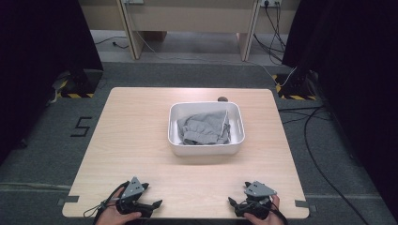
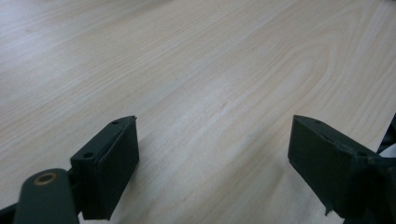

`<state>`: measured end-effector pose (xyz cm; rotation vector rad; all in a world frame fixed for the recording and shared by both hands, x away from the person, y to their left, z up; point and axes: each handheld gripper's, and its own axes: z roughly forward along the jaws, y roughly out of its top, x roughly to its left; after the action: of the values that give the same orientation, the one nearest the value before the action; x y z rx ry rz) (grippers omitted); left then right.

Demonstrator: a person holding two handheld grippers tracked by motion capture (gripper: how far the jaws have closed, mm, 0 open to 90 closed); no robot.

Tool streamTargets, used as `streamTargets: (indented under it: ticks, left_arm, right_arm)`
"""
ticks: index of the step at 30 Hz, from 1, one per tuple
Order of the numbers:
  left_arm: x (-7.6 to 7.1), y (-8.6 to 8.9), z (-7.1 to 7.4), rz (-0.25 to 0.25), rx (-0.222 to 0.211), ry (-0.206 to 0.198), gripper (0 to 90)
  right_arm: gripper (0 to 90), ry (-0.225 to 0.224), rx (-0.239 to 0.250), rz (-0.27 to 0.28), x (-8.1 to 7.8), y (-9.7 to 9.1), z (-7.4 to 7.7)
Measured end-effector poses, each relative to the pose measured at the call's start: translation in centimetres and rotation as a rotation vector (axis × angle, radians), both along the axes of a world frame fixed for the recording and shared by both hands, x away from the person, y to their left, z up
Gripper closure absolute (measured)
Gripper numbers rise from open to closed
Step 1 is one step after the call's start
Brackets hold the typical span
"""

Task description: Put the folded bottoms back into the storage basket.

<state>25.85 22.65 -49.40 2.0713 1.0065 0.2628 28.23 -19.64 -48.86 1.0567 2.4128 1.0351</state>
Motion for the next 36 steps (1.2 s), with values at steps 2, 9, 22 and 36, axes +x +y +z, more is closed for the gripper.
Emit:
streamTargets:
  ticks: [2,9,22,36]
  left_arm:
    - [-0.3,0.2,-0.1,0.012,-0.008,-0.005,16.0]
    - [-1.1,0.3,-0.7,0.005,0.028,-0.079,14.2]
    - [-1.1,0.2,-0.9,-0.001,0.016,-0.093,14.0]
    - [-1.1,0.3,-0.9,-0.005,0.016,-0.093,13.9]
  right_arm:
    - [14.6,-0.006,0.017,0.003,0.0,-0.2,-0.2]
    - [12.2,-0.048,0.06,0.025,0.0,-0.6,-0.8]
    - [12.1,-0.053,0.072,0.029,0.1,-0.5,-1.0]
    - [12.1,-0.062,0.073,0.035,0.2,-0.5,-1.0]
